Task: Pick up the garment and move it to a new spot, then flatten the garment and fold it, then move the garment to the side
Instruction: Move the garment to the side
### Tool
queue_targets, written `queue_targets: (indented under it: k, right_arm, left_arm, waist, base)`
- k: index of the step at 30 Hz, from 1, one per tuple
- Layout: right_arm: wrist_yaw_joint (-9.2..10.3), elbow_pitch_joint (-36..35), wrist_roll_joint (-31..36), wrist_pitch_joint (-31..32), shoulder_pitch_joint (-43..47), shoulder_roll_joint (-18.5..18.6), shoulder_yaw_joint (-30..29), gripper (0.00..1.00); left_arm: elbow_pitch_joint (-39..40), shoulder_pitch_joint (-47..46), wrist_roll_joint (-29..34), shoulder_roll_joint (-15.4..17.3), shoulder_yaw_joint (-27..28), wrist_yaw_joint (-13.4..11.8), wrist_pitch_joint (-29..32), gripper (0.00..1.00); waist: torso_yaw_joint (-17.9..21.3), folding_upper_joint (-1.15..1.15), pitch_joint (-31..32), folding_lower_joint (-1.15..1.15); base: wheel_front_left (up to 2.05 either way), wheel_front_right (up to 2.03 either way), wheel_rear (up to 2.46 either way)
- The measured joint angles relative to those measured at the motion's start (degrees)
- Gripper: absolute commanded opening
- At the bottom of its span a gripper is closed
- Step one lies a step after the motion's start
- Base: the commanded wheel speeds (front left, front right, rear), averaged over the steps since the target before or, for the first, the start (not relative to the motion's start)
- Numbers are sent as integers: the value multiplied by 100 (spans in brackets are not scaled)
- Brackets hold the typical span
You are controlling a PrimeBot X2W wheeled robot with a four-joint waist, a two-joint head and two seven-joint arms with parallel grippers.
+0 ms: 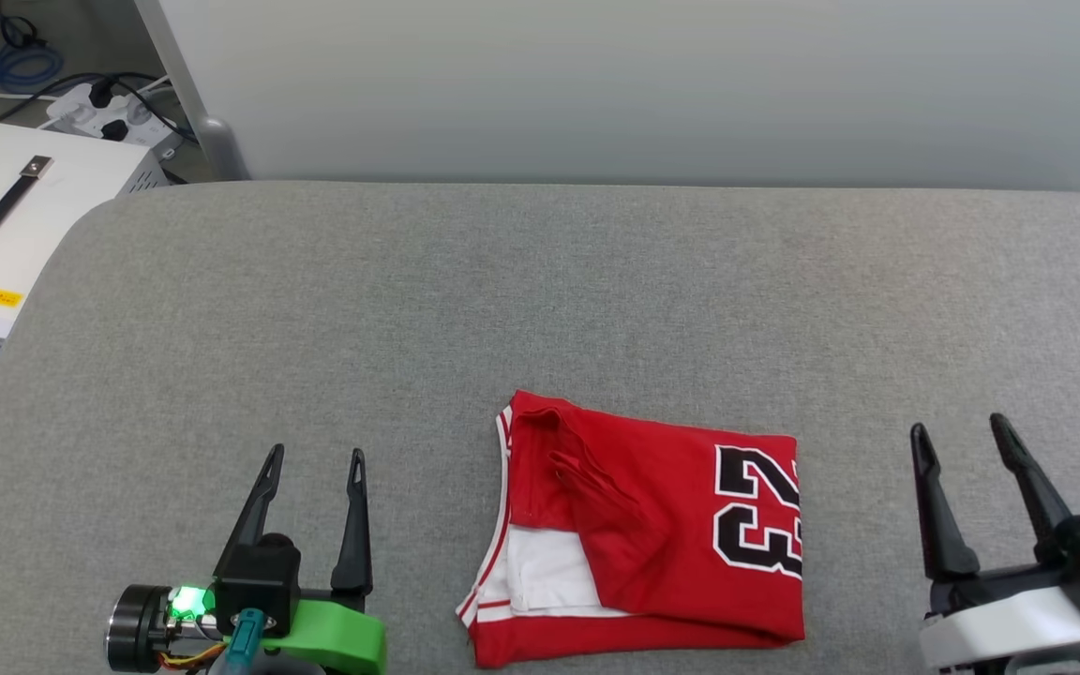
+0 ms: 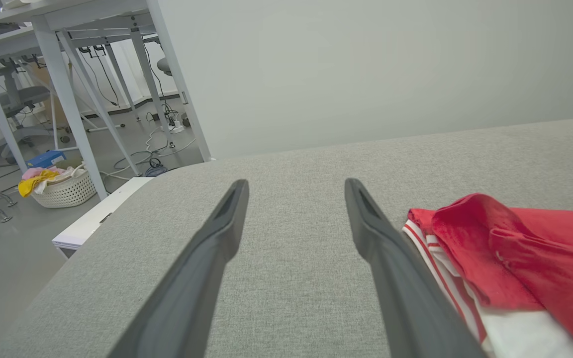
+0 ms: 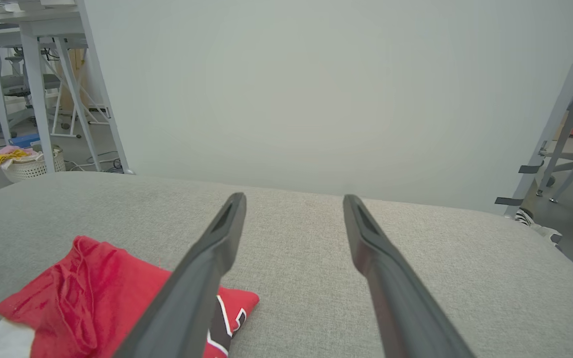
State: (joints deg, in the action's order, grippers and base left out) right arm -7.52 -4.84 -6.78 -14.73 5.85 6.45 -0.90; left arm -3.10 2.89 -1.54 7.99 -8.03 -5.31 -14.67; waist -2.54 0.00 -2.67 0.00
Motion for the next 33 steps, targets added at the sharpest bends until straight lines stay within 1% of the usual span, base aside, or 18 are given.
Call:
queue_targets:
  k: [4, 7, 9, 10, 11, 13, 17, 20, 21, 25, 28, 30, 33]
  right_arm:
    - [0, 8, -96, 41, -324, 322, -16, 100]
    - [0, -56, -378, 305, -726, 660, -70, 100]
    - [0, -123, -622, 554, -984, 951, -70, 100]
    - [0, -249, -920, 1014, -1278, 1324, -12, 100]
    - [0, -314, -1085, 1293, -1402, 1499, 37, 100]
    - [0, -393, -1475, 1833, -1594, 1720, 103, 100]
    - [0, -420, -2452, 3293, -1803, 2205, 427, 100]
    - [0, -432, -3215, 4298, -1827, 2458, 666, 100]
    - [0, -413, -3741, 4962, -1828, 2590, 825, 100]
    - [0, -302, -4310, 5610, -1769, 2627, 1101, 100]
    - [0, -176, -4520, 5922, -1709, 2627, 1299, 100]
    - [0, -45, -4546, 6032, -1660, 2614, 1418, 100]
    - [0, 190, -4584, 6036, -1656, 2529, 1563, 100]
  left_arm:
    - [-2, -5, 0, 0, 9, 0, 0, 100]
    - [-11, -17, 0, 0, 8, 1, 0, 100]
    - [-13, -24, 0, -2, 2, 3, 0, 100]
    - [-14, -37, 0, -4, -10, 5, 0, 100]
    - [-13, -42, 0, -7, -20, 7, 0, 100]
    - [-14, -66, 1, -8, -32, 12, 0, 100]
    - [-13, -170, 1, -21, -59, 37, 0, 100]
    - [-13, -240, 2, -40, -86, 53, 1, 100]
    - [-14, -297, 8, -60, -120, 56, 0, 100]
    - [-12, -408, 9, -87, -159, 60, 0, 100]
    - [-9, -480, 9, -91, -170, 62, 0, 100]
    - [-5, -519, 10, -101, -190, 62, 0, 100]
    - [-7, -580, 11, -110, -212, 62, 0, 100]
  waist:
    - [13, 0, -78, 0]
    - [6, 0, -134, 0]
    - [-10, 0, -170, 0]
    - [-27, 0, -213, 0]
    - [-36, 0, -236, 0]
    - [-51, 0, -281, 0]
    - [-87, 0, -383, 0]
    - [-127, 0, -456, 0]
    - [-177, 0, -536, 0]
    - [-268, 0, -644, 0]
    - [-335, 0, -735, 0]
    - [-386, 0, -802, 0]
    - [-455, 0, -907, 0]
  base:
    - [0, 0, 0]
    - [0, 0, 0]
    - [0, 0, 0]
    - [0, 0, 0]
    - [0, 0, 0]
    - [0, 0, 0]
    - [0, 0, 0]
    - [0, 0, 0]
    - [0, 0, 0]
    - [0, 0, 0]
    - [0, 0, 0]
    - [0, 0, 0]
    - [0, 0, 0]
